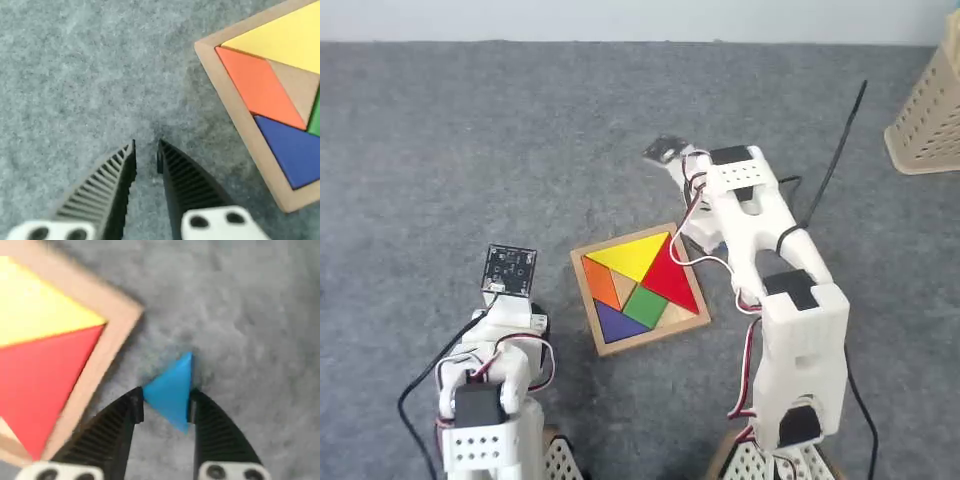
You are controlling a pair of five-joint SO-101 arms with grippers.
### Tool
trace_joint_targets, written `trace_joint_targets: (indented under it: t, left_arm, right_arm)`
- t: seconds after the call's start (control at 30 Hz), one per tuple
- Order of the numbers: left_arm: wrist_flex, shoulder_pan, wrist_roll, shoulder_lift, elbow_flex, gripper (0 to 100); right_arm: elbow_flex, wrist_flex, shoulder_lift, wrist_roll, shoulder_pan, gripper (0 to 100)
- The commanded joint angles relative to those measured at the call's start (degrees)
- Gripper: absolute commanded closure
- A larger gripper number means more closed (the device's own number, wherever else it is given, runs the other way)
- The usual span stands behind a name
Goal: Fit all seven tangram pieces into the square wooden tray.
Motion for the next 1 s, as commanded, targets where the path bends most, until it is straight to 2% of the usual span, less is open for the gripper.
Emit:
trace_joint_targets:
  t: [0.0,0.17,0.33,0.57,0.87,0.97]
  left_arm:
    - [0.00,0.09,0.44,-1.23,-0.57,93]
    - [0.00,0.09,0.44,-1.23,-0.57,93]
    - [0.00,0.09,0.44,-1.23,-0.57,93]
    - [0.00,0.09,0.44,-1.23,-0.57,93]
    - [0.00,0.09,0.44,-1.23,-0.57,93]
    - [0.00,0.09,0.44,-1.23,-0.57,93]
  right_arm:
    - [-0.88,0.31,-0.40,-10.90,0.84,94.1]
    - [-1.23,1.01,-0.57,-23.03,0.75,96.6]
    - [-7.12,6.02,-1.01,-27.43,1.27,96.8]
    - [-5.01,8.75,-10.15,-27.52,1.63,99.2]
    - [1.41,1.19,-17.01,-26.37,0.04,89.9]
    - [1.23,-0.75,-15.43,-16.62,-2.51,87.1]
